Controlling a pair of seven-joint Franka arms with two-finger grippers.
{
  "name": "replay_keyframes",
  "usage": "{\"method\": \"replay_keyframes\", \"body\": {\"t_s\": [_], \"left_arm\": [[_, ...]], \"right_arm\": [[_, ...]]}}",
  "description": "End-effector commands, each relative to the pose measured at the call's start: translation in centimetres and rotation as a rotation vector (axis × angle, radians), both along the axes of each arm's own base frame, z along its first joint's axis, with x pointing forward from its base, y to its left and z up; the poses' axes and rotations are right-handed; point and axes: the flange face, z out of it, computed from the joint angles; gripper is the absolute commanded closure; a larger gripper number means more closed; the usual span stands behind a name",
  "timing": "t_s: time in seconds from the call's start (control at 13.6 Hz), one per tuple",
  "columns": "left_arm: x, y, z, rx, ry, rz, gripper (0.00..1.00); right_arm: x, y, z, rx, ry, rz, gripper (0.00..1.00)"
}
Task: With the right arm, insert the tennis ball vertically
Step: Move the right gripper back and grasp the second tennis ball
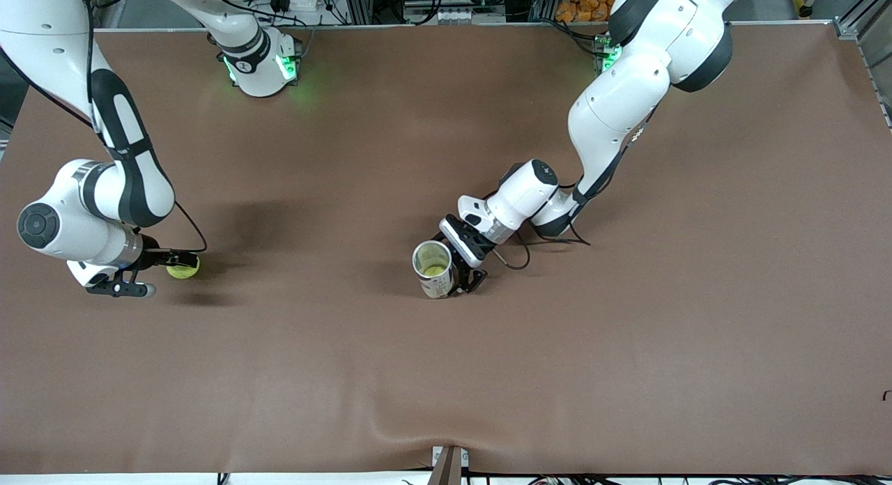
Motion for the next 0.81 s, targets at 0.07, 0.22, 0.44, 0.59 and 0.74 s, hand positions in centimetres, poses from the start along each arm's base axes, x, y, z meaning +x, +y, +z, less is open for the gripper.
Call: {"method": "replay_keyframes", "body": {"t_s": [0.07, 0.22, 0.44, 0.59, 0.74], "left_arm": [[-0.2, 0.5, 0.9, 0.003, -0.009, -0.012, 0.0], [0.0, 0.6, 0.9, 0.003, -0.009, -0.009, 0.0], [0.1, 0.6, 1.1, 0.0, -0.012, -0.007, 0.0], [0.1, 0.6, 1.1, 0.001, -0.013, -0.008, 0.0], [0.2, 0.6, 1.1, -0.001, -0.013, -0.006, 0.0]], "right_arm": [[-1.0, -0.5, -2.6, -0.015, -0.03, 0.016, 0.01], [-1.4, -0.3, -2.8, -0.011, -0.015, 0.019, 0.46], [0.1, 0.2, 1.1, 0.005, 0.024, 0.008, 1.0], [2.0, 0.4, 4.3, 0.036, 0.061, -0.006, 1.0], [4.0, 2.2, 7.6, 0.08, 0.066, -0.052, 1.0]]}}
